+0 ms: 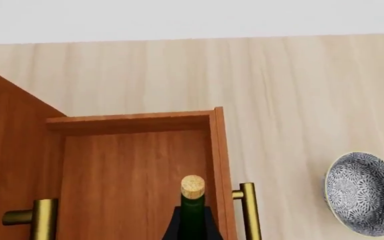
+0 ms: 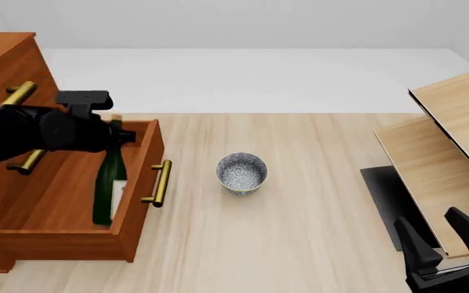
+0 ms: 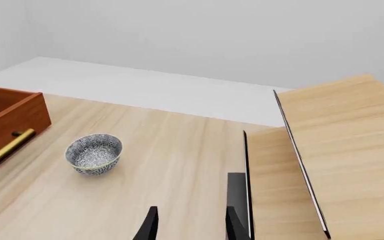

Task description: Put the wine bottle in the bottom drawer of the cabinet.

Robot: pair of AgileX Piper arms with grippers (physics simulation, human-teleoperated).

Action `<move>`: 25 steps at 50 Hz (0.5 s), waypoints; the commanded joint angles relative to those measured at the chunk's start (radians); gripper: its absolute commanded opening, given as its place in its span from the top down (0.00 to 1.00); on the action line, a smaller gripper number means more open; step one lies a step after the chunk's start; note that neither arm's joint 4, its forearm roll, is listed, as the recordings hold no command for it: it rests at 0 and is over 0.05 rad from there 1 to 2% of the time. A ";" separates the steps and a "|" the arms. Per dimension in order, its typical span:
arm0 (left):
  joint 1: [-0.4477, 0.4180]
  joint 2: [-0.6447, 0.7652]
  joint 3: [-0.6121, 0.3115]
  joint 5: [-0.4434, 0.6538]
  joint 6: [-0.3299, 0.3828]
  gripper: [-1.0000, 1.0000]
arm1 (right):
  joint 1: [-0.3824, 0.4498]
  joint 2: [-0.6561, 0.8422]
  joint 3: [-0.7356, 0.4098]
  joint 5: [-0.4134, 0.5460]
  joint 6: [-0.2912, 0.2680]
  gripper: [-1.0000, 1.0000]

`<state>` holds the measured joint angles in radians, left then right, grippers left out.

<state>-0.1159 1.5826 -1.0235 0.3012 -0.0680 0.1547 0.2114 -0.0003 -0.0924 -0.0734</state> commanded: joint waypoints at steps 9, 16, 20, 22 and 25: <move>0.029 0.126 -0.007 0.007 -0.009 1.00 | 0.000 -0.006 0.000 0.004 0.005 0.00; 0.036 0.150 -0.014 0.004 -0.008 1.00 | 0.000 -0.006 0.000 0.003 0.008 0.00; 0.034 0.173 -0.010 -0.009 -0.003 1.00 | 0.000 0.000 0.000 -0.004 0.008 0.00; 0.044 0.183 -0.012 -0.013 -0.001 1.00 | 0.000 0.001 0.000 -0.005 0.008 0.00; 0.048 0.199 -0.010 -0.019 0.003 1.00 | -0.001 0.002 0.000 -0.005 0.009 0.00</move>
<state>-0.0799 1.7224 -1.0910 0.2603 -0.0807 0.1545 0.2123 -0.0003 -0.0948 -0.0673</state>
